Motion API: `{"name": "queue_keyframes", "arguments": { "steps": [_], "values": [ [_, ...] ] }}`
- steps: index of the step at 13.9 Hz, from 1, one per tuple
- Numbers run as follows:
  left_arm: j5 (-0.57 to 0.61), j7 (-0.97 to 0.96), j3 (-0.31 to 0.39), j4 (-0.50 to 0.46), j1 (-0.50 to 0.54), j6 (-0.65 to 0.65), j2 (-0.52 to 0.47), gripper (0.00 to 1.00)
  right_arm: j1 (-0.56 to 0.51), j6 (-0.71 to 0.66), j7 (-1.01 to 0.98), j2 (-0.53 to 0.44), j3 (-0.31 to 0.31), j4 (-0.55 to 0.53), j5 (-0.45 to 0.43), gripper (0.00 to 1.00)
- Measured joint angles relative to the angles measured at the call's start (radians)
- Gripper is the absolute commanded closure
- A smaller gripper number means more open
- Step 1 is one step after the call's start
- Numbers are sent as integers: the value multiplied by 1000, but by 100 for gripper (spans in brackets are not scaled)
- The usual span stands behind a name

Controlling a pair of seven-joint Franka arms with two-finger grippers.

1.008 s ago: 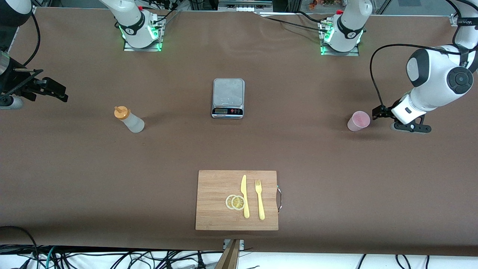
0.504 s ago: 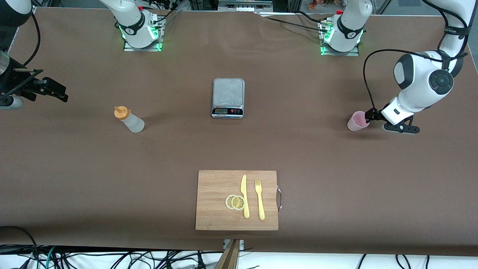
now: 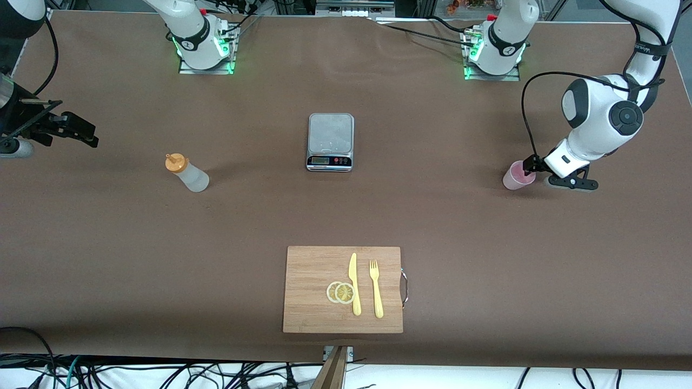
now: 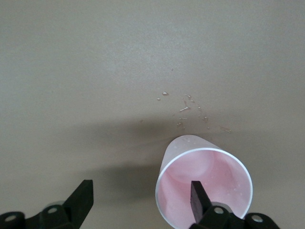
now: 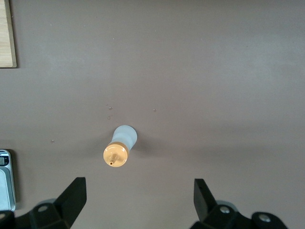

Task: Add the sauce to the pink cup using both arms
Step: 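Close the left gripper on the pink cup's rim, then carry the pink cup with the left gripper onto the scale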

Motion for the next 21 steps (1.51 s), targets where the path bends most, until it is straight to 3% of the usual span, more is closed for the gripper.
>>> {"name": "queue_keyframes", "arguments": {
  "steps": [8, 16, 18, 21],
  "values": [
    [0, 0, 0, 0, -18, 11, 22, 100, 0, 0, 0, 0, 0, 0, 0, 0],
    [-1, 0, -6, 19, -20, 12, 16, 100, 0, 0, 0, 0, 0, 0, 1, 0],
    [-1, 0, -10, 49, -37, -5, 15, 100, 0, 0, 0, 0, 0, 0, 1, 0],
    [-38, -5, -24, 153, -90, -135, 13, 100, 0, 0, 0, 0, -1, 0, 1, 0]
  ]
}}
